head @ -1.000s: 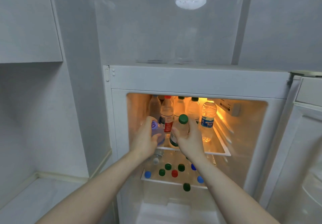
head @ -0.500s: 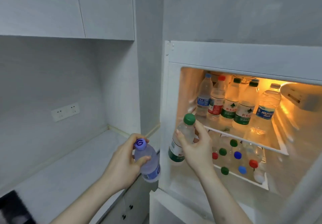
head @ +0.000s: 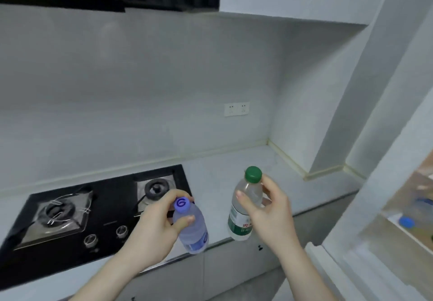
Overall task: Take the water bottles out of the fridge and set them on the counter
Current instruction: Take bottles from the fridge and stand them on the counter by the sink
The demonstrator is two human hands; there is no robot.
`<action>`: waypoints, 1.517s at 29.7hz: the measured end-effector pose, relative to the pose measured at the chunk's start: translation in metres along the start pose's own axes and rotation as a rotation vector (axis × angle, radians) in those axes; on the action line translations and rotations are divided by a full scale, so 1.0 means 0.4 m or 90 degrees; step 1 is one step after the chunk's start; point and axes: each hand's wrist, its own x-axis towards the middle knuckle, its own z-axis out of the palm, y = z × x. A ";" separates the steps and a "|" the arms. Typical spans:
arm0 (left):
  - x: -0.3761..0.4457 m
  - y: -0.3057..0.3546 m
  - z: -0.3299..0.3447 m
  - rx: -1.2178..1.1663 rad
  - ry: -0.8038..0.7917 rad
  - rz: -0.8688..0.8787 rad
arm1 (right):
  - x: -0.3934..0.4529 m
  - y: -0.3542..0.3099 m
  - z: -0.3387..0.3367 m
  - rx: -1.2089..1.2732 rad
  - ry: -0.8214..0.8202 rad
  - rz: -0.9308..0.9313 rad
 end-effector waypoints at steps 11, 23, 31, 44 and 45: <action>-0.318 -0.275 -0.468 0.031 0.179 -0.142 | -0.136 -0.114 0.639 0.043 -0.238 -0.053; -0.650 -0.480 -0.810 0.059 0.409 -0.288 | -0.325 -0.242 1.146 0.094 -0.499 -0.083; -0.793 -0.559 -0.931 0.038 0.540 -0.362 | -0.395 -0.292 1.395 0.097 -0.648 -0.093; -0.863 -0.770 -1.216 0.133 0.625 -0.499 | -0.421 -0.322 1.879 0.146 -0.824 -0.059; -0.861 -0.787 -1.242 0.146 0.628 -0.509 | -0.418 -0.328 1.915 0.145 -0.832 -0.061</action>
